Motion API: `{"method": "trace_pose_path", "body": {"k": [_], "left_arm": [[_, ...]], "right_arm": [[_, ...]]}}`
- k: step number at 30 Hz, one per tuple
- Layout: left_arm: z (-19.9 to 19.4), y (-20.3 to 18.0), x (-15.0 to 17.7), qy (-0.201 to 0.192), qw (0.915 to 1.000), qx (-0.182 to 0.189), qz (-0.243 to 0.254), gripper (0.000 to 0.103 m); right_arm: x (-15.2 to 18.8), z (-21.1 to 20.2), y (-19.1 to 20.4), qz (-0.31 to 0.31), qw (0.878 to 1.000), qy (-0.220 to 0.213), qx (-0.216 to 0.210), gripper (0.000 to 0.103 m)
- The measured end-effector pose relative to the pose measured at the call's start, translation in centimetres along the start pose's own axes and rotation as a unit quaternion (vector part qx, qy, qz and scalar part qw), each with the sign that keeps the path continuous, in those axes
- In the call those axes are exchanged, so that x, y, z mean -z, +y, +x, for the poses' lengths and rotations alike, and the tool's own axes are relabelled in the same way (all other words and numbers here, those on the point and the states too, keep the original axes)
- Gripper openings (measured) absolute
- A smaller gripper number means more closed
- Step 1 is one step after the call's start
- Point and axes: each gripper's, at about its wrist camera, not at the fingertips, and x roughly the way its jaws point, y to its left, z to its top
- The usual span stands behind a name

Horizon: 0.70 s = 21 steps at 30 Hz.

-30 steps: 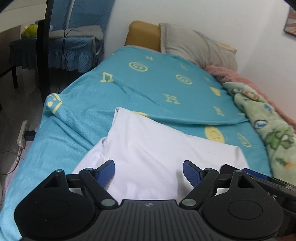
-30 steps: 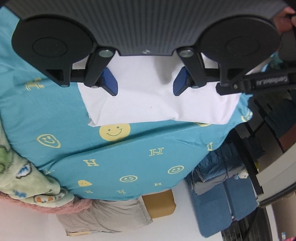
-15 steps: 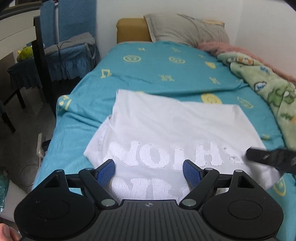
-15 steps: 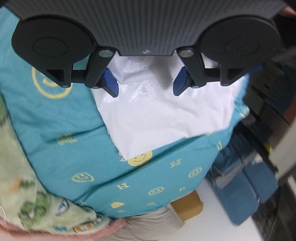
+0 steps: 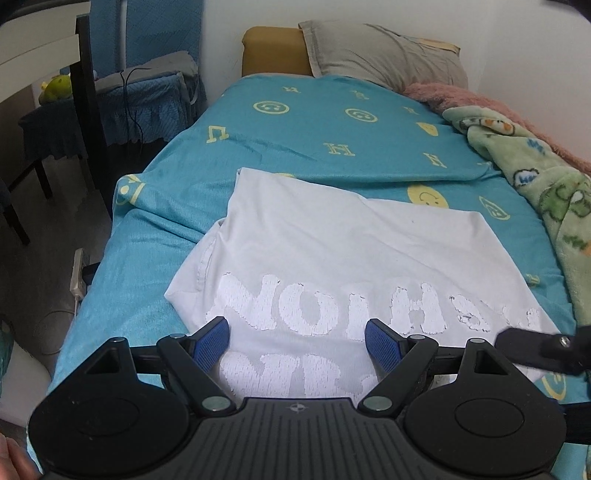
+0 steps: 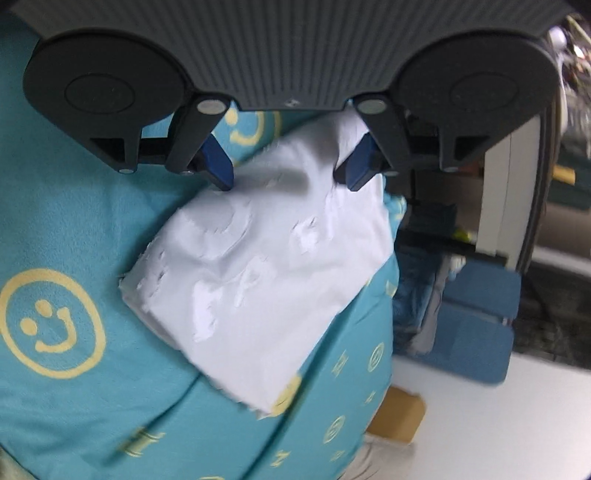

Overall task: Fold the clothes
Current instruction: 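Grasp the folded T-shirt bundle with both grippers and lift it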

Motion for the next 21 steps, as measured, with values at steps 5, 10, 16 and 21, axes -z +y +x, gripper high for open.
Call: {"method": "trace_pose_path", "body": {"k": [5, 10, 16, 21], "left_arm": [[0.1, 0.3, -0.2, 0.004, 0.9998, 0.007, -0.016, 0.083], [0.1, 0.4, -0.3, 0.008, 0.9996, 0.008, -0.025, 0.083], [0.1, 0.7, -0.4, 0.009, 0.9991, 0.011, -0.039, 0.083], [-0.7, 1.7, -0.6, 0.002, 0.9972, 0.024, -0.071, 0.082]], "right_arm": [[-0.5, 1.1, -1.6, 0.063, 0.997, -0.024, -0.027, 0.069], [0.4, 1.3, -2.0, 0.086, 0.996, -0.008, -0.023, 0.052], [1.1, 2.8, -2.3, 0.121, 0.988, 0.065, -0.065, 0.054], [1.0, 2.9, -3.7, 0.169, 0.983, 0.043, -0.057, 0.055]]}}
